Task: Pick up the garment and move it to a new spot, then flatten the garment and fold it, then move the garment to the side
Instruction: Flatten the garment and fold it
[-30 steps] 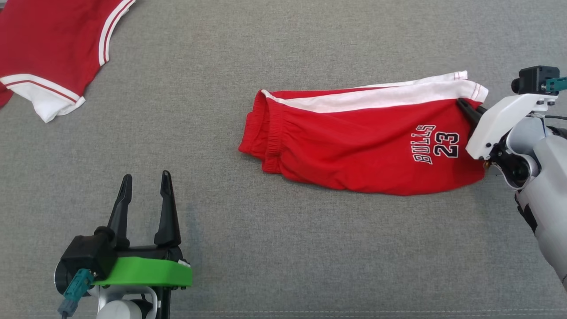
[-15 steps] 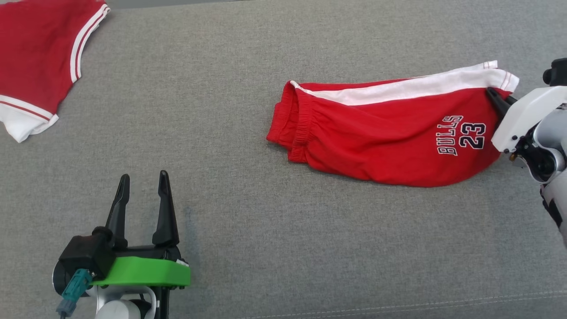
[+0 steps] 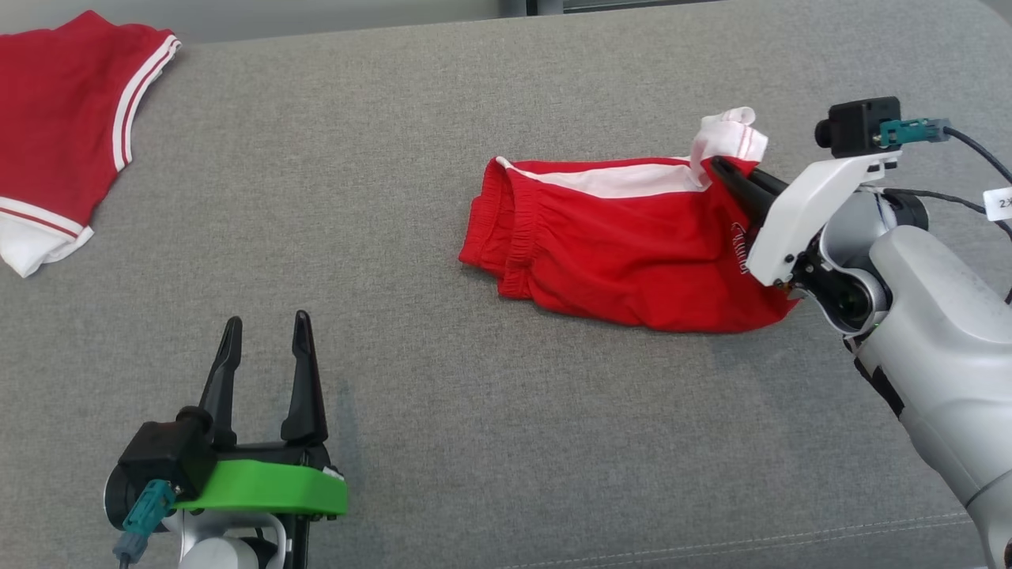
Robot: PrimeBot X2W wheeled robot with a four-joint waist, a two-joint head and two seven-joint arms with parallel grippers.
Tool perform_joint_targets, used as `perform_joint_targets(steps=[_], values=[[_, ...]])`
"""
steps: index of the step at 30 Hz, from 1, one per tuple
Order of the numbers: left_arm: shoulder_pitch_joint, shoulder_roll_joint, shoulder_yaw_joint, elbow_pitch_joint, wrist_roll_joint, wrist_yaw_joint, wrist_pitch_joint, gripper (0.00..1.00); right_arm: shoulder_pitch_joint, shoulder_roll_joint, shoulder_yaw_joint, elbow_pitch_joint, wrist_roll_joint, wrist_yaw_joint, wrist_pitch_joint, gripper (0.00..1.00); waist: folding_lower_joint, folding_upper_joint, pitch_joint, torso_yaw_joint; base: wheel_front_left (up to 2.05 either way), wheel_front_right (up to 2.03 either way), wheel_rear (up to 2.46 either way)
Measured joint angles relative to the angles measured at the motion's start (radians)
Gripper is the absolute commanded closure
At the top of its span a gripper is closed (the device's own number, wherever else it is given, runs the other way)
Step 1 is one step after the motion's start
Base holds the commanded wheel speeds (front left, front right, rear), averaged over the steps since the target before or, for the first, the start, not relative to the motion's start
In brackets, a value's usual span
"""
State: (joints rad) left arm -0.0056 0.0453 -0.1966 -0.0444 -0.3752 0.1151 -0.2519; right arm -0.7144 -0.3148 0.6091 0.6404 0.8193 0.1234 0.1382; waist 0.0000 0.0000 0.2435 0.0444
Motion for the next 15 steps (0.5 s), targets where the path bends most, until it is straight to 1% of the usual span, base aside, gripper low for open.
perform_joint_targets(steps=[4,7,15], values=[[0.000,0.000,-0.008,0.005,-0.004,0.000,0.000,0.00,-0.002,0.007,0.054,-0.040,0.022,0.000,0.013,1.00,0.0000,0.0000,-0.015,-0.001,0.00,0.00,0.00],[0.000,0.000,-0.026,0.007,-0.027,0.000,0.000,0.00,-0.012,0.013,0.088,-0.057,0.033,0.000,0.025,1.00,0.0000,0.0000,-0.024,0.002,0.00,0.00,0.00],[0.000,0.000,-0.060,0.020,-0.062,0.000,0.000,0.00,-0.062,0.048,0.174,-0.083,0.040,0.000,0.067,1.00,0.0000,0.0000,-0.044,0.034,0.00,0.00,0.00]])
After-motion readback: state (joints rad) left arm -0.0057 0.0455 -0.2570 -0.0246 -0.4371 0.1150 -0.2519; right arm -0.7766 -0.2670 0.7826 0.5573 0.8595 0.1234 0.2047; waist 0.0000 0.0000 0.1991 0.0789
